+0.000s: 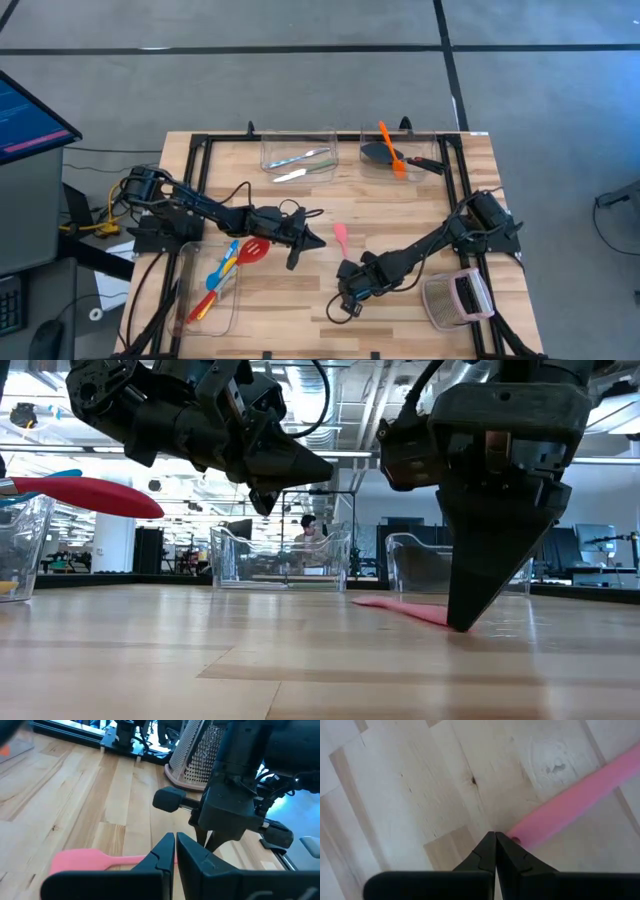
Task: Pick & Place Kitchen Items
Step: Put the pink spatula into the top right transparent bin
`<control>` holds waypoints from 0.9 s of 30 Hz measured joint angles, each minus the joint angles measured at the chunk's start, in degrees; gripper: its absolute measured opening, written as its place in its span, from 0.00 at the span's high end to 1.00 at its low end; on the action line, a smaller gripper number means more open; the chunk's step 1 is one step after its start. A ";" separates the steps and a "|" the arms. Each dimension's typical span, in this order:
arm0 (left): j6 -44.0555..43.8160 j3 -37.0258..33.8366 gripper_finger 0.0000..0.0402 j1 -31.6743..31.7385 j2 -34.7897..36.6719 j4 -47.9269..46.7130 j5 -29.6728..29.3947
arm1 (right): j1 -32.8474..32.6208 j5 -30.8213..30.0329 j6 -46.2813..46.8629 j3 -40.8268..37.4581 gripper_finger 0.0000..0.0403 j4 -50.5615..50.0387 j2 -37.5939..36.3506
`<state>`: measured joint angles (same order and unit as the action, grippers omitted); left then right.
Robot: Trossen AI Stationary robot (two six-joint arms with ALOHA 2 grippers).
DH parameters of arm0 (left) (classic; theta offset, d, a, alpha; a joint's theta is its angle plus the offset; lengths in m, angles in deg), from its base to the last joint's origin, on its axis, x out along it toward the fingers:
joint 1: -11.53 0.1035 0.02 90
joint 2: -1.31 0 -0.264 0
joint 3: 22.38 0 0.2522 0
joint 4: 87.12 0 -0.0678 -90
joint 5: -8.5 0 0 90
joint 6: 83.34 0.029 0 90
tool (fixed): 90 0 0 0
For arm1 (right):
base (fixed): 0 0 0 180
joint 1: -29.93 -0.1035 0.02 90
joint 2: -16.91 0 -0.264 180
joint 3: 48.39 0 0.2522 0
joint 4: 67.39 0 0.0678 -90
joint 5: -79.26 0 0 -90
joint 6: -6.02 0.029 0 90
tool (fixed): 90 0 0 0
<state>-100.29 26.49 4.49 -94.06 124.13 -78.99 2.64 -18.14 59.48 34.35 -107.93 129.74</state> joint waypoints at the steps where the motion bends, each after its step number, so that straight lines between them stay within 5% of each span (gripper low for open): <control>1: 0.00 0.00 0.98 0.00 0.01 0.00 0.00 | 0.00 0.00 0.01 0.01 1.00 -0.05 0.00; 15: -0.02 0.00 0.98 0.00 -1.19 0.03 -4.04 | 0.00 -0.02 0.02 -0.03 1.00 -0.25 0.00; 27: -2.99 1.15 0.98 3.16 -15.74 5.12 -6.26 | 0.00 -0.15 -1.42 -0.12 1.00 0.50 0.02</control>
<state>-103.28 27.64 7.65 -109.80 129.25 -85.25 2.64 -18.29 58.06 34.23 -107.44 129.76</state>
